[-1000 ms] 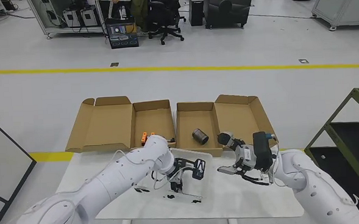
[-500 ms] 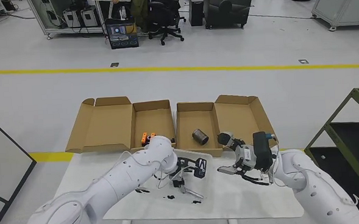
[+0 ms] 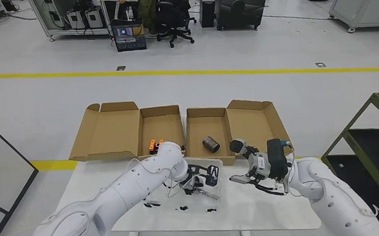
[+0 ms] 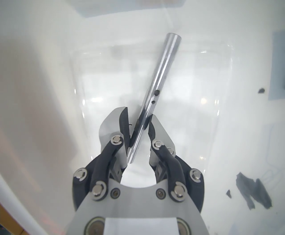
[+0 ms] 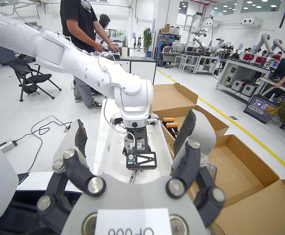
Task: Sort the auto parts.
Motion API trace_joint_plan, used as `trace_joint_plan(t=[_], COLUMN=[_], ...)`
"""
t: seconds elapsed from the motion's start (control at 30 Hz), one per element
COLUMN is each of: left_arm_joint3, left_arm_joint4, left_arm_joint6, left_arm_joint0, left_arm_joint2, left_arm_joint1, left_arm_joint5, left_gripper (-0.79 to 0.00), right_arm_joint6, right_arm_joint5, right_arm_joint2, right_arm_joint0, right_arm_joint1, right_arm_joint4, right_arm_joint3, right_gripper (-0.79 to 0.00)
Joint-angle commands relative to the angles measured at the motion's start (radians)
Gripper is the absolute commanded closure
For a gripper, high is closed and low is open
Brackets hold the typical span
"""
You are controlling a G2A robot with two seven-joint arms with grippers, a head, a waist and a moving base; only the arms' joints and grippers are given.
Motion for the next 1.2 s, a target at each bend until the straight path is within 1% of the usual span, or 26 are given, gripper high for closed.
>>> trace_joint_plan(t=[0.0,0.2,0.33,0.43,0.53,0.67,0.83,0.93,1.07,1.17], left_arm_joint3=[0.003,0.007,-0.029,-0.081,-0.138,-0.231,-0.381,-0.466,-0.551,-0.58], left_arm_joint4=[0.001,-0.001,0.0,0.007,0.005,-0.016,-0.048,-0.072,-0.107,-0.131], left_arm_joint6=[0.0,0.01,0.011,-0.004,-0.039,-0.109,-0.207,-0.266,-0.325,-0.373], left_arm_joint0=[-0.002,-0.013,-0.02,-0.023,-0.02,-0.006,0.043,0.076,0.112,0.124], left_arm_joint2=[-0.004,-0.025,-0.043,-0.062,-0.099,-0.169,-0.281,-0.353,-0.449,-0.505], left_arm_joint1=[-0.004,-0.003,0.014,0.037,0.07,0.126,0.205,0.247,0.291,0.31], left_arm_joint5=[-0.008,-0.018,-0.018,-0.018,-0.012,-0.001,0.025,0.045,0.076,0.124], left_gripper=[0.0,0.0,0.0,0.0,0.0,0.0,0.0,0.0,0.0,0.0], right_arm_joint6=[0.0,0.0,0.0,0.0,0.0,0.0,0.0,0.0,0.0,0.0], right_arm_joint5=[0.0,0.0,0.0,0.0,0.0,0.0,0.0,0.0,0.0,0.0], right_arm_joint2=[0.0,0.0,0.0,0.0,0.0,0.0,0.0,0.0,0.0,0.0], right_arm_joint0=[0.0,0.0,0.0,0.0,0.0,0.0,0.0,0.0,0.0,0.0], right_arm_joint1=[0.0,0.0,0.0,0.0,0.0,0.0,0.0,0.0,0.0,0.0], right_arm_joint4=[0.0,0.0,0.0,0.0,0.0,0.0,0.0,0.0,0.0,0.0], right_arm_joint3=[0.0,0.0,0.0,0.0,0.0,0.0,0.0,0.0,0.0,0.0], right_gripper=[-0.785,-0.785,-0.785,-0.785,-0.785,-0.785,-0.785,-0.785,-0.785,-0.785])
